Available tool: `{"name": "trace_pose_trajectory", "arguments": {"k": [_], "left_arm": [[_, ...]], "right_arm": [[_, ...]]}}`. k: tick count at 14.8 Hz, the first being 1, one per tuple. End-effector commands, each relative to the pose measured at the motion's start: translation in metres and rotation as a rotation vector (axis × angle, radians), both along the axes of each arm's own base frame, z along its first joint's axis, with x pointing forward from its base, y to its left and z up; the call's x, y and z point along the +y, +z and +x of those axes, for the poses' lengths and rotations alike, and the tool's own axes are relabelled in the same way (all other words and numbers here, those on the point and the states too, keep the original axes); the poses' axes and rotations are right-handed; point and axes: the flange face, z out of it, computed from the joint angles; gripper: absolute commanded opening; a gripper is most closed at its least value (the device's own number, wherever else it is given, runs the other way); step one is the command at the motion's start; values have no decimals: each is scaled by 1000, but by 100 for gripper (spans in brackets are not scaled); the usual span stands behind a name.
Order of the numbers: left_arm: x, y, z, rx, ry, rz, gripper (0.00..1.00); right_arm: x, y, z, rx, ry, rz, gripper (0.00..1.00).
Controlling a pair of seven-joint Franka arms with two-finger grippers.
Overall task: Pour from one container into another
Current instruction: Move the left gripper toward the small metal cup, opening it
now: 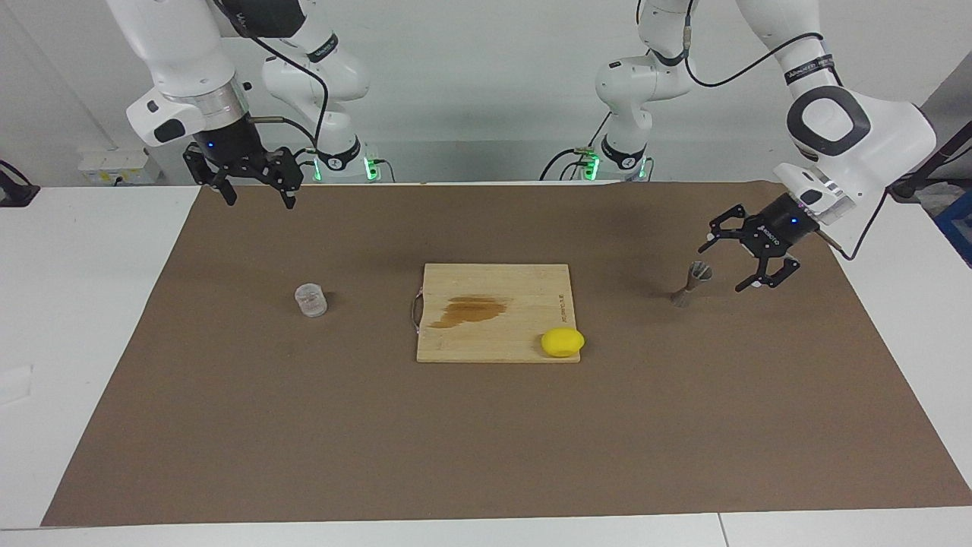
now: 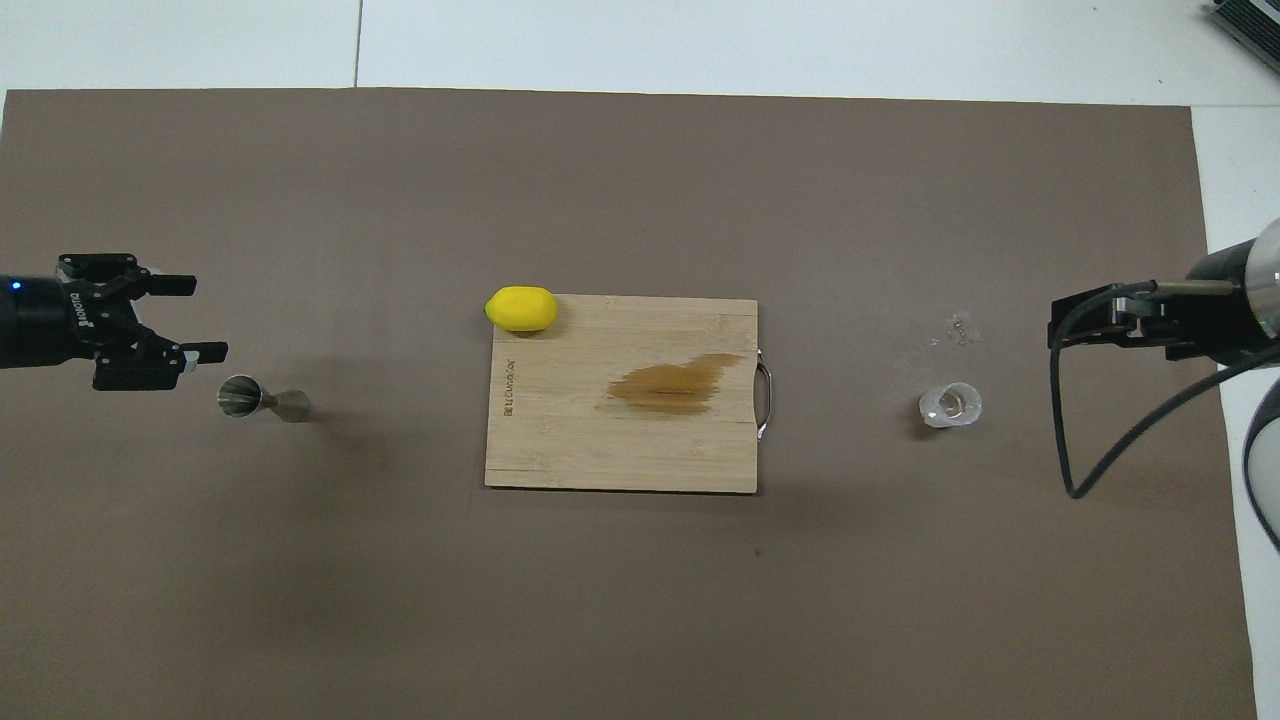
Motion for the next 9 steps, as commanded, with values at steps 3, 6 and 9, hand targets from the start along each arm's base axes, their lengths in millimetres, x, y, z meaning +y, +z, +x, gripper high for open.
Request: {"name": "trace_pose_trajectory", "arguments": {"k": [3, 6, 9], "left_arm": [[25, -46, 6, -166, -170, -205, 100], [26, -84, 0, -229, -270, -286, 100], [29, -110, -10, -259, -309, -357, 100]], "right_arm": [[-5, 3, -5, -2, 11, -2, 100], [-5, 3, -5, -2, 9, -2, 100], [-5, 3, -5, -2, 9, -2, 100]]}}
